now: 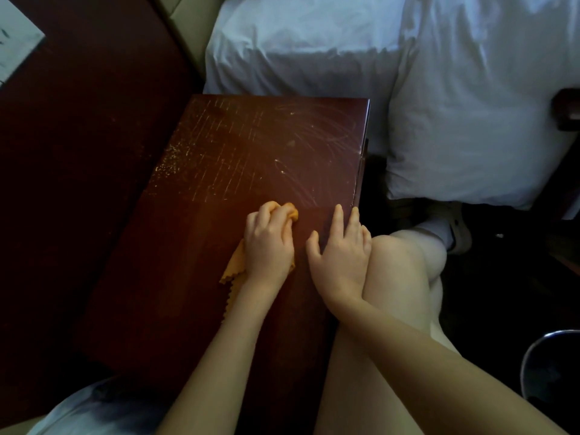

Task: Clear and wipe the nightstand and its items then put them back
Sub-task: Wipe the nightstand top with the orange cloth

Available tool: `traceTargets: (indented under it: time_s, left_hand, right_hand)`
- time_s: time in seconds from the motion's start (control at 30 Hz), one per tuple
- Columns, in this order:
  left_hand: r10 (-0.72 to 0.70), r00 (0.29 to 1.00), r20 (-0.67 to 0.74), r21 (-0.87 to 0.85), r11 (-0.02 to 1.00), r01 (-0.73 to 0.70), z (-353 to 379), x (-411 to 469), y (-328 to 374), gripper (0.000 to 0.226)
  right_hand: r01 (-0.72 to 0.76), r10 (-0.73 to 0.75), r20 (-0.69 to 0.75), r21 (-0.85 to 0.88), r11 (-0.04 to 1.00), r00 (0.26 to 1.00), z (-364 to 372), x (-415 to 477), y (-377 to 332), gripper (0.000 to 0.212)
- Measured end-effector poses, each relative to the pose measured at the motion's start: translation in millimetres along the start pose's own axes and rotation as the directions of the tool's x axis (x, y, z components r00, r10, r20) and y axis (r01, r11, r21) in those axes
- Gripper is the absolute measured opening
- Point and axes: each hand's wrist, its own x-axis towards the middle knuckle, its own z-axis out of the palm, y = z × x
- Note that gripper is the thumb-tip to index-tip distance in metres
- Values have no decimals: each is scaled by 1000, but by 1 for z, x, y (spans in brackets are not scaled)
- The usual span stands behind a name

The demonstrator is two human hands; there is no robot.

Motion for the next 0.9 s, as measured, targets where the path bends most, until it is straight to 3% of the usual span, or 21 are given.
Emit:
traceTargets:
  time_s: [0.07,0.13,0.4,0.6,0.77,0.83,0.9]
  left_hand:
    - [108,993,43,-14,994,-108,-5,-7,-8,25]
    - [119,992,47,-5,993,-119,-9,-12,-17,25]
    - [-218,968,-126,17,975,222,3,10,-7,28]
    - [27,999,19,1,1000,-27,4,7,3,27]
    - [259,957,129,-24,966,-258,-12,-6,-17,26]
    - [231,966,120,-3,973,-232,-14,-2,-24,26]
    - [95,992,77,7,995,-96,-12,6,-23,25]
  right_hand:
    - [-2,2,-2,-2,1000,1000,0,0,0,62]
    - [-3,3,0,-7,1000,1000,0,0,0,62]
    - [-1,1,9,-4,1000,1000,0,1,1,62]
    - [-5,5,14,6,1000,1000,-1,0,0,60]
    - [-10,10,14,26,1000,1000,0,1,0,56]
    - [-7,6,15,26,1000,1000,1,1,1,56]
    - [-10,10,13,23,1000,1000,1,2,1,56]
